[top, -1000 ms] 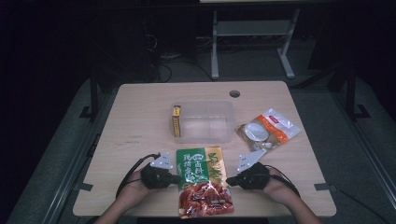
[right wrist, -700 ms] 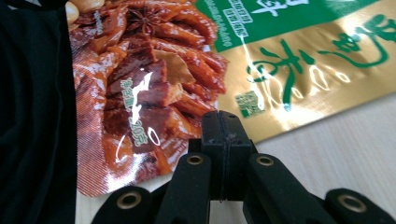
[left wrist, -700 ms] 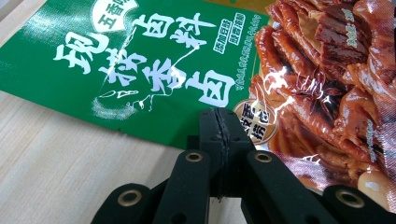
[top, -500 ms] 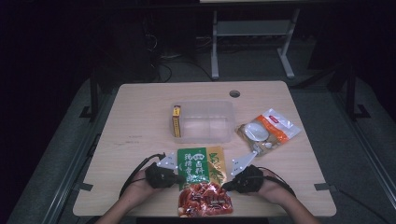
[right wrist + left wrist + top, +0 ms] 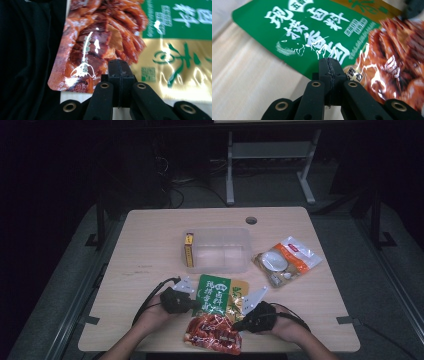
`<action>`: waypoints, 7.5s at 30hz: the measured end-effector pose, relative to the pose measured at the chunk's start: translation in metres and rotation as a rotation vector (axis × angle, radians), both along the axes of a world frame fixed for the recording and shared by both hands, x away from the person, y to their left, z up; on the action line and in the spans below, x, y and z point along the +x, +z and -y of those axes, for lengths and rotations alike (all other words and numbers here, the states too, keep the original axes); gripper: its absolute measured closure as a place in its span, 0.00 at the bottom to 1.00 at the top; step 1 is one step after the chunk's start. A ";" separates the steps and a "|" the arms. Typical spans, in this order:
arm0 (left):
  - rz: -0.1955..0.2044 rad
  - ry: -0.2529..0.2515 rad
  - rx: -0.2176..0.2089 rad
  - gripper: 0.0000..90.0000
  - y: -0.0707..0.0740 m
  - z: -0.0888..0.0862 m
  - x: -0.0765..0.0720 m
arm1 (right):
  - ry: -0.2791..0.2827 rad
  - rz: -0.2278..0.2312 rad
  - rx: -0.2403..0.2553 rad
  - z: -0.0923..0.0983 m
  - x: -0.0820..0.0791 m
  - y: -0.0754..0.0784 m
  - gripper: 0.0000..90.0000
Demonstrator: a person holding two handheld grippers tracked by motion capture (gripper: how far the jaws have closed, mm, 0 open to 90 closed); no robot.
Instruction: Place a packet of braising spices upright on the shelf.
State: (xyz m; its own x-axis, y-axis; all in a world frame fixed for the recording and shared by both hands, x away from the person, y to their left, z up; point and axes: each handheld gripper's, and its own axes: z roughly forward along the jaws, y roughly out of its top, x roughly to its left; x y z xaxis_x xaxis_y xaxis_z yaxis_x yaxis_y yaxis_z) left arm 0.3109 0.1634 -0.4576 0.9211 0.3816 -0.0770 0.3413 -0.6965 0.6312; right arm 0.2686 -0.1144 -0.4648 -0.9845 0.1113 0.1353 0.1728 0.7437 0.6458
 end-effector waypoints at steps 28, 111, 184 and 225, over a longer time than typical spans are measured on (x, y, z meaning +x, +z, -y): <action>0.012 0.039 -0.052 0.97 0.020 -0.006 -0.001 | 0.034 0.052 0.015 -0.015 -0.008 0.005 1.00; -0.011 -0.041 -0.084 0.93 -0.007 -0.007 -0.007 | -0.264 0.039 0.145 0.020 0.019 0.020 0.41; 0.167 -0.168 -0.320 0.99 0.057 -0.043 -0.028 | -0.174 -0.225 0.445 0.044 0.045 0.049 1.00; 0.137 0.096 -0.228 0.23 0.035 -0.075 -0.023 | -0.258 0.018 0.407 0.052 0.045 0.142 1.00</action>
State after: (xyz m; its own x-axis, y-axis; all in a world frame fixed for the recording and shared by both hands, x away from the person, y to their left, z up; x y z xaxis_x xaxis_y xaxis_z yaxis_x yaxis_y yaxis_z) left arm 0.2876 0.2384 -0.4231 0.8894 0.4546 -0.0483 0.2995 -0.4997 0.8128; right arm 0.3133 -0.1662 -0.3230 -0.9343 0.2940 0.2015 0.3044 0.3638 0.8804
